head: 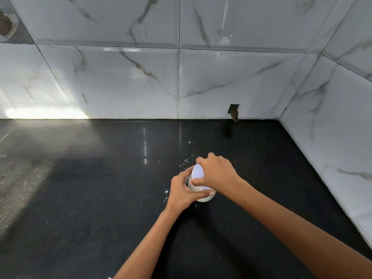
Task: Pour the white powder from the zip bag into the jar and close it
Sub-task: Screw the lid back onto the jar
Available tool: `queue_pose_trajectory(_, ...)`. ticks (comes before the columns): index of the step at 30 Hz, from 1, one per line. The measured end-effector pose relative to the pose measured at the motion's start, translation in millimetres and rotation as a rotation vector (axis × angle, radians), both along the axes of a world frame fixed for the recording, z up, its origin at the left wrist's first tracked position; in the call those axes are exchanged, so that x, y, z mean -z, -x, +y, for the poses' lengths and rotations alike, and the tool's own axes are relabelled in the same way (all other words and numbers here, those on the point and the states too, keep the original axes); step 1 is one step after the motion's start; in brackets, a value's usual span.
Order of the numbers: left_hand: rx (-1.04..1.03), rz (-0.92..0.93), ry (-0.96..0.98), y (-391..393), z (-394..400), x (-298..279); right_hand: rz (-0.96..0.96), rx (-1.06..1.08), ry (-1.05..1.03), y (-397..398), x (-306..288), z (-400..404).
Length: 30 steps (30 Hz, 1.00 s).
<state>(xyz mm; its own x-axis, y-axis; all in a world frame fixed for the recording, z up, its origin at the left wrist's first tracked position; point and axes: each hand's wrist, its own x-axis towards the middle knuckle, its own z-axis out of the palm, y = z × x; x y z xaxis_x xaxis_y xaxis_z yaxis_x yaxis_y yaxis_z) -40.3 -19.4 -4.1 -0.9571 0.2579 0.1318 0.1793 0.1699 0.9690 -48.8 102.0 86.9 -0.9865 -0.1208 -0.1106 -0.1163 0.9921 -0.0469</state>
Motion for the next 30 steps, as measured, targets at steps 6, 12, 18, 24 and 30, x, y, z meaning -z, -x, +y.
queue_pose_trajectory(6, -0.013, -0.024, 0.001, 0, -1, 0, -0.093, -0.007, -0.058, 12, -22, 6)
queue_pose_trajectory(12, -0.042, -0.031, 0.032, 0, 1, 0, -0.113, -0.217, -0.094, 1, -17, 14)
queue_pose_trajectory(18, -0.061, -0.054, 0.041, 0, 4, 1, -0.119, -0.048, -0.028, 11, -9, 5)
queue_pose_trajectory(24, -0.044, -0.032, 0.043, 1, 3, 0, -0.085, 0.074, -0.093, 7, -3, 2)
queue_pose_trajectory(30, -0.089, -0.012, 0.083, -2, 5, 3, -0.264, -0.14, 0.111, -6, -9, 34)
